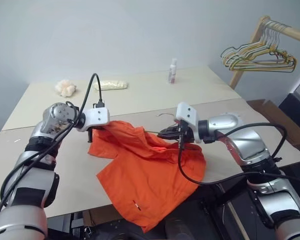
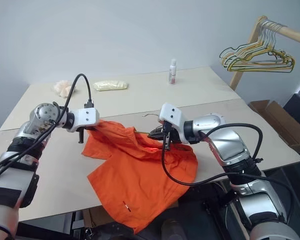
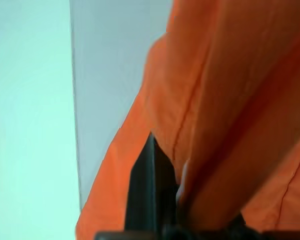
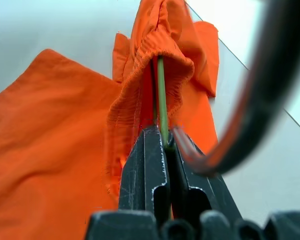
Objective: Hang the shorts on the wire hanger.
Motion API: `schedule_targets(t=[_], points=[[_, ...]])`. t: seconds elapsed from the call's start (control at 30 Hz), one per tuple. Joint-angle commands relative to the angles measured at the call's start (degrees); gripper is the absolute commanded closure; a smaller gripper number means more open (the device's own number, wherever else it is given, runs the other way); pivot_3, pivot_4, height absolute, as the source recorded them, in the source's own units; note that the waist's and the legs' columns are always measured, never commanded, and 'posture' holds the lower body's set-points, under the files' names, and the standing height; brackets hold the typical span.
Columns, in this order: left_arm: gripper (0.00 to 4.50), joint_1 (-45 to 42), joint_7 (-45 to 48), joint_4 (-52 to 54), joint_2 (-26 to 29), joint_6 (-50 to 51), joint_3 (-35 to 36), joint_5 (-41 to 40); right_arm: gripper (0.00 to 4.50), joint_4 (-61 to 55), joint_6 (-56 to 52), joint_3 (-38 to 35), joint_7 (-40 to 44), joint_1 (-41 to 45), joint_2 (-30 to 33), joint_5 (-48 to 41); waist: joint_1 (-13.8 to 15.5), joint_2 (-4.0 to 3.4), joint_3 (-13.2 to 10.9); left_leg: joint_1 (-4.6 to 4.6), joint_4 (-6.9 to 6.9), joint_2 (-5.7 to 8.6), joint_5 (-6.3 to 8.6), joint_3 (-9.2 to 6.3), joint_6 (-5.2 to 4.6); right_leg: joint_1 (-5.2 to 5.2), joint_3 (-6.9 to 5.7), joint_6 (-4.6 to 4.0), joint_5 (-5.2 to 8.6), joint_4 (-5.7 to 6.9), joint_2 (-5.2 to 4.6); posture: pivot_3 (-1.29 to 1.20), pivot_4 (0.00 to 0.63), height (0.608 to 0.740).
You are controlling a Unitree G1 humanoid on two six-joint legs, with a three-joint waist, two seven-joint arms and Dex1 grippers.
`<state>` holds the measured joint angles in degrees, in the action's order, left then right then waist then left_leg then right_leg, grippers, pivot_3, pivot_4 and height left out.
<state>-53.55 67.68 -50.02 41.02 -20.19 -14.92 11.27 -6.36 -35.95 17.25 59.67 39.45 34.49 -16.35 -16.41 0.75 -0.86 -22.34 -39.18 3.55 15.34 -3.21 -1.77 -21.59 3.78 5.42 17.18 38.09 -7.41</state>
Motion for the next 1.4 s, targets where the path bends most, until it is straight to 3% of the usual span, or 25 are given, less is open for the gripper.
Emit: schedule_targets(t=[0.03, 0.43, 0.57, 0.73, 0.83, 0.97, 1.03, 1.23, 1.4], points=[[4.47, -3.1, -1.0, 0.4, 2.0, 1.3, 2.8, -1.3, 4.5, -2.8, -0.6, -1.0, 0.3, -1.3, 1.8, 0.2, 0.2, 0.0, 0.0, 0.0, 0.0, 0.0, 0.0, 0.0, 0.0, -0.01, 0.0, 0.0, 0.0, 0.0, 0.0, -0.2, 0.0, 0.74], [4.47, 2.4, 5.1, 8.8, 3.0, 3.0, 4.2, -5.5, 4.5, -2.9, -2.2, -2.3, -1.9, -1.2, 2.3, 0.3, 0.2, 0.0, 0.0, -0.01, 0.0, 0.0, 0.0, 0.0, 0.0, -0.03, 0.0, 0.0, 0.0, 0.0, 0.0, -0.21, 0.0, 0.74], [3.6, 7.0, 8.6, 15.3, 3.1, 3.7, 3.9, -8.2, 4.5, -4.1, -6.1, -3.2, -1.7, 2.2, 2.6, -1.1, 0.0, 0.0, 0.0, -0.02, 0.0, -0.01, 0.0, 0.01, 0.0, -0.11, 0.04, 0.0, 0.0, 0.02, -0.01, -0.21, 0.0, 0.74], [1.99, 5.1, 8.5, 16.0, 5.1, 1.1, 4.7, -7.8, 4.5, -4.4, -12.2, -2.4, 1.4, 7.2, 5.1, -2.8, 0.0, 0.0, 0.0, -0.06, 0.0, -0.02, -0.01, 0.01, 0.01, -0.2, 0.05, 0.0, 0.0, 0.01, -0.01, -0.22, 0.0, 0.74], [0.99, 2.0, 13.3, 18.1, 5.9, -0.7, 6.2, -12.5, 4.5, -3.6, -15.1, -0.9, 4.8, 10.6, 7.7, -3.5, -0.1, 0.0, 0.0, -0.43, -0.1, -0.01, -0.02, 0.01, 0.03, -0.55, 0.04, 0.0, 0.0, 0.05, -0.01, -0.23, 0.0, 0.74], [0.99, -0.8, 19.3, 24.9, 1.7, 7.0, 8.7, -24.1, 4.5, -2.0, -17.3, 1.6, 9.5, 15.8, 10.3, -3.6, 0.0, -0.01, 0.0, -0.57, -0.15, -0.01, 0.0, 0.0, 0.0, -0.62, 0.01, 0.0, 0.0, 0.07, -0.07, -0.24, 0.0, 0.74], [0.99, -1.3, 19.1, 26.7, -1.0, 10.0, 8.5, -26.0, 4.5, -0.9, -17.7, 2.8, 11.0, 18.1, 10.7, -3.2, -0.1, -0.01, 0.0, -0.56, -0.21, 0.0, 0.02, 0.0, -0.03, -0.59, 0.01, 0.0, 0.0, 0.06, -0.08, -0.25, 0.0, 0.74], [0.99, -2.4, 18.1, 20.9, -7.0, 5.2, 2.8, -19.1, 4.5, 1.8, -16.3, 6.1, 13.7, 22.9, 10.0, -1.1, -1.3, -0.04, 0.0, -0.52, -0.23, -0.03, 0.01, 0.02, -0.02, -0.59, 0.03, 0.0, 0.0, 0.08, -0.02, -0.27, 0.0, 0.74], [0.99, -4.5, 20.2, 13.9, -8.7, 0.3, -0.9, -14.5, 4.5, 2.4, -16.0, 7.2, 15.0, 24.5, 9.7, -0.1, -2.8, -0.04, 0.0, -0.57, -0.23, -0.02, 0.0, 0.02, 0.0, -0.6, 0.03, 0.0, 0.0, 0.09, -0.04, -0.29, 0.0, 0.74]])
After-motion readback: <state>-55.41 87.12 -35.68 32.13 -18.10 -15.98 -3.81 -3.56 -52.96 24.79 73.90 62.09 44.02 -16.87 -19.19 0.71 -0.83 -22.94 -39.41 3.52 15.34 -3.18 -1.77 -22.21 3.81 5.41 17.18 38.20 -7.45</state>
